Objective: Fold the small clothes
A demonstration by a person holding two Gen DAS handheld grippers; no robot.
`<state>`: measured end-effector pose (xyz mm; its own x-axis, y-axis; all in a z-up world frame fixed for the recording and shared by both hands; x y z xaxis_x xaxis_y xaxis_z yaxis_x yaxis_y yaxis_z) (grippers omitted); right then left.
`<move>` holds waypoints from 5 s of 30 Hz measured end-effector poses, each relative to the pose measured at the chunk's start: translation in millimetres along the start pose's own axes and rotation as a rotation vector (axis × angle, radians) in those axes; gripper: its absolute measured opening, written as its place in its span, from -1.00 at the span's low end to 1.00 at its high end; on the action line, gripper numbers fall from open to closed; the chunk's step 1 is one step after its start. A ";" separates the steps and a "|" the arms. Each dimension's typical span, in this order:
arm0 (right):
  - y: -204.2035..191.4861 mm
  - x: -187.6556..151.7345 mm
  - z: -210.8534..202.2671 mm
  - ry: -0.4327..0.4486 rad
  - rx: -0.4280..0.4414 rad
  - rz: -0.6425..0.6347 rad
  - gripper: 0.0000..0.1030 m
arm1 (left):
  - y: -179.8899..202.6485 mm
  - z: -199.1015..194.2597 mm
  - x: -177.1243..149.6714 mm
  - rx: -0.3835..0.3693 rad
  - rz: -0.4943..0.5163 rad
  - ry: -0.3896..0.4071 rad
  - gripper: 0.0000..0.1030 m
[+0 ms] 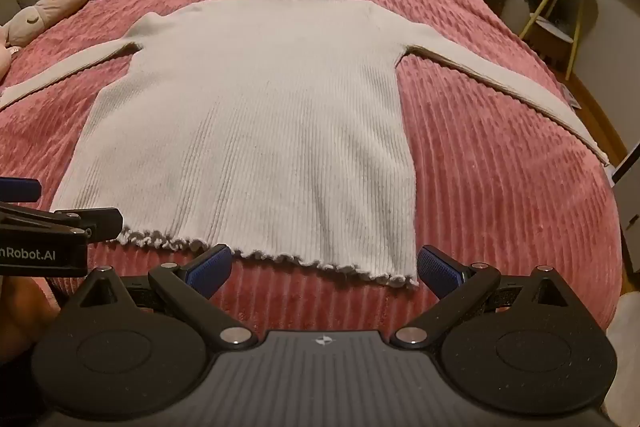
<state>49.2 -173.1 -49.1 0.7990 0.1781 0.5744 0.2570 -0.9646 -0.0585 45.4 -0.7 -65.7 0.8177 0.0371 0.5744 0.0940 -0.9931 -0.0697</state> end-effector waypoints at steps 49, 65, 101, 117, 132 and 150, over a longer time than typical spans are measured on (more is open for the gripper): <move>1.0 0.5 -0.9 0.011 0.015 0.011 0.92 | 0.3 3.0 -2.3 0.009 0.005 -0.019 1.00; 1.0 0.3 -1.4 0.013 0.015 0.012 0.92 | 0.1 3.1 -2.5 0.010 0.005 -0.019 1.00; 2.8 0.9 -3.1 0.017 0.011 0.019 0.92 | 2.1 3.9 -4.3 0.010 0.010 -0.029 1.00; 2.6 1.1 -2.9 0.017 0.013 0.018 0.92 | 2.4 5.2 -3.9 0.007 0.009 -0.038 1.00; 2.4 3.5 -0.7 0.017 0.018 0.019 0.92 | 5.5 6.5 -3.6 0.002 0.021 -0.044 1.00; 16.7 12.0 -2.9 0.115 0.093 0.085 0.92 | 10.4 10.9 2.6 -0.008 0.032 -0.039 1.00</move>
<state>61.5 -187.6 -40.8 0.7539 0.0685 0.6534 0.2448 -0.9522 -0.1826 54.8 -9.7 -73.9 0.8417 0.0099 0.5398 0.0634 -0.9947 -0.0806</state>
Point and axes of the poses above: each gripper's, at about its wrist camera, not at the fingertips, and z roughly the way its jaws point, y to its right, x to its top, the point moved 8 cm from there along z, roughly the way its jaws point, and after that the axes turned 7 degrees about x, right-handed, at the moved point
